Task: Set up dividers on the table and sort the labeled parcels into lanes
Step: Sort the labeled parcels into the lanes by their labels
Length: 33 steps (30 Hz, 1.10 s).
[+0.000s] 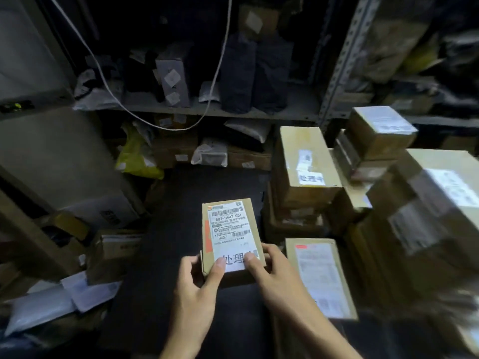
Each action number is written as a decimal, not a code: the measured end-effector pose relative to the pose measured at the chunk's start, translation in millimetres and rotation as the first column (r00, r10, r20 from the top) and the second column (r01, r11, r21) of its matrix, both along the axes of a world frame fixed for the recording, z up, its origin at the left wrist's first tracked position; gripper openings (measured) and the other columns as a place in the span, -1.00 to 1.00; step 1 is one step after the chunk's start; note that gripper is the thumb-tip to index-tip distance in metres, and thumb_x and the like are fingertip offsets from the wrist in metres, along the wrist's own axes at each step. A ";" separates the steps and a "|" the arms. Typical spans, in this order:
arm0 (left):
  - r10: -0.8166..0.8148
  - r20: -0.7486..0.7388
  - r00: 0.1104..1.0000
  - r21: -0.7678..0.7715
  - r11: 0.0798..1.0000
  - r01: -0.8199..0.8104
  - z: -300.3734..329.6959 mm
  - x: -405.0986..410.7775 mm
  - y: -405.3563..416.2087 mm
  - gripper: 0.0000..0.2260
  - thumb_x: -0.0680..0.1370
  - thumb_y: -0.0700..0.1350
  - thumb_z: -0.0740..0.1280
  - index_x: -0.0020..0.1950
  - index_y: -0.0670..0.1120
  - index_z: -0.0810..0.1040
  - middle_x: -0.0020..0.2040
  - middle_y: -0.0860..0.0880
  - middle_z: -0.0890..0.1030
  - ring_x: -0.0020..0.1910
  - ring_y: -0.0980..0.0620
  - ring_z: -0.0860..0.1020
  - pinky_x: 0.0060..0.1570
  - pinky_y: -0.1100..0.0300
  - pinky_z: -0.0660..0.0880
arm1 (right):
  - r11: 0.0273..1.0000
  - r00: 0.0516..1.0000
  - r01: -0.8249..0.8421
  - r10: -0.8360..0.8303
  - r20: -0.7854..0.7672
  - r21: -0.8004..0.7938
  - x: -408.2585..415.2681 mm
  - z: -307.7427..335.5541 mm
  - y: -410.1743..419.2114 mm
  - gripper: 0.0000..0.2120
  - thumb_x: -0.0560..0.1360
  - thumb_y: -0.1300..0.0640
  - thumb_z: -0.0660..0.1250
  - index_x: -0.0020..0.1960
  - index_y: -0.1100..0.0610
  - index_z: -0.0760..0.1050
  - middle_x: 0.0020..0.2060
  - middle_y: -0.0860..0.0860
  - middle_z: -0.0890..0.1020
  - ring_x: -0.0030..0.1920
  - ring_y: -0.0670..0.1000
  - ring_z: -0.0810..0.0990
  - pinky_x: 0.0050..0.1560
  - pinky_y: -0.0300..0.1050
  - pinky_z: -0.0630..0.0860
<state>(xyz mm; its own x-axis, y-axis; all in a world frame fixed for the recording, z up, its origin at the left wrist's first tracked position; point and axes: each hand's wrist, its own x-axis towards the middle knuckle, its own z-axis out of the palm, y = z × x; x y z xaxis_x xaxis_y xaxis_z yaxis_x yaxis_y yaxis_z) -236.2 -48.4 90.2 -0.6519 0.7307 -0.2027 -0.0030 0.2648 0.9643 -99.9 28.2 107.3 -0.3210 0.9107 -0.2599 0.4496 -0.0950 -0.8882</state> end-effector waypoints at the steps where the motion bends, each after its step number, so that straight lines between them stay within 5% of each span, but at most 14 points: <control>1: -0.018 0.004 1.000 0.009 1.000 0.018 4.1 12.4 -4.9 -0.80 0.44 0.12 0.43 -0.05 0.08 0.50 -0.13 0.39 0.62 -0.13 0.45 0.54 -0.22 0.40 0.38 | 1.000 1.000 0.012 -0.012 -0.006 -0.006 12.6 5.2 -6.8 -0.70 0.56 -0.15 0.29 0.24 -0.10 0.45 0.07 -0.22 0.64 0.05 -0.30 0.59 0.08 -0.30 0.51; 6: -0.109 -0.018 0.994 0.089 0.990 0.110 19.0 66.2 -12.3 -0.82 0.45 0.02 0.46 -0.06 0.03 0.52 -0.15 0.29 0.65 -0.14 0.43 0.55 -0.30 0.59 0.37 | 0.996 0.995 0.089 -0.089 -0.043 0.001 72.1 25.7 -24.5 -0.74 0.57 -0.12 0.30 0.23 -0.10 0.47 0.04 -0.24 0.65 0.02 -0.29 0.61 0.04 -0.27 0.55; 9: -0.161 -0.043 0.986 0.147 0.975 0.166 27.2 91.0 -6.0 -0.83 0.45 -0.06 0.48 -0.05 -0.03 0.54 -0.15 0.22 0.68 -0.14 0.36 0.59 -0.27 0.56 0.40 | 0.991 0.990 0.128 -0.126 -0.063 0.034 100.9 36.8 -27.0 -0.79 0.57 -0.11 0.30 0.18 -0.11 0.49 0.01 -0.23 0.67 -0.04 -0.34 0.62 -0.15 -0.40 0.53; 15: -0.229 -0.053 0.972 0.133 0.963 0.234 23.5 123.7 10.0 -0.78 0.44 0.06 0.47 -0.02 0.04 0.51 -0.10 0.18 0.68 -0.11 0.31 0.62 -0.26 0.47 0.47 | 0.982 0.984 0.178 -0.177 -0.013 0.067 140.5 41.0 -23.0 -0.72 0.55 -0.18 0.29 0.21 -0.11 0.45 0.05 -0.21 0.64 0.03 -0.22 0.64 -0.11 -0.32 0.56; 19: -0.254 -0.039 0.966 0.063 0.965 0.256 12.9 138.0 17.2 -0.75 0.44 0.12 0.46 -0.01 0.07 0.49 -0.01 0.09 0.67 -0.06 0.22 0.64 -0.12 0.24 0.58 | 0.982 0.982 0.188 -0.188 0.031 0.008 152.6 35.4 -17.3 -0.66 0.57 -0.17 0.27 0.27 -0.06 0.44 0.06 -0.16 0.64 0.02 -0.17 0.63 -0.02 -0.14 0.63; 23: -0.261 -0.059 0.964 0.024 0.965 0.262 7.4 142.9 18.0 -0.74 0.44 0.17 0.44 -0.01 0.12 0.45 0.05 0.06 0.63 0.01 0.12 0.62 -0.02 0.05 0.61 | 0.983 0.982 0.182 -0.182 0.041 -0.008 156.5 31.2 -16.3 -0.65 0.57 -0.17 0.27 0.30 -0.05 0.43 -0.01 -0.20 0.63 -0.06 -0.25 0.63 -0.31 -0.39 0.52; 27: -0.257 -0.084 0.963 0.012 0.966 0.259 9.1 141.6 17.7 -0.72 0.43 0.16 0.45 0.00 0.11 0.43 0.04 0.09 0.62 0.00 0.17 0.60 -0.10 0.23 0.54 | 0.982 0.981 0.187 -0.186 0.055 -0.004 156.9 30.2 -15.5 -0.64 0.57 -0.18 0.27 0.31 -0.07 0.41 -0.09 -0.27 0.58 -0.12 -0.30 0.60 -0.39 -0.46 0.46; 33: -0.300 -0.108 0.948 -0.036 0.954 0.298 14.4 136.6 15.3 -0.66 0.43 0.22 0.41 0.09 0.16 0.39 0.10 0.14 0.58 0.04 0.24 0.55 -0.16 0.41 0.44 | 0.988 0.986 0.149 -0.152 0.074 0.040 155.3 32.1 -16.9 -0.54 0.57 -0.17 0.28 0.42 -0.06 0.35 0.03 -0.23 0.55 -0.05 -0.30 0.55 -0.26 -0.43 0.46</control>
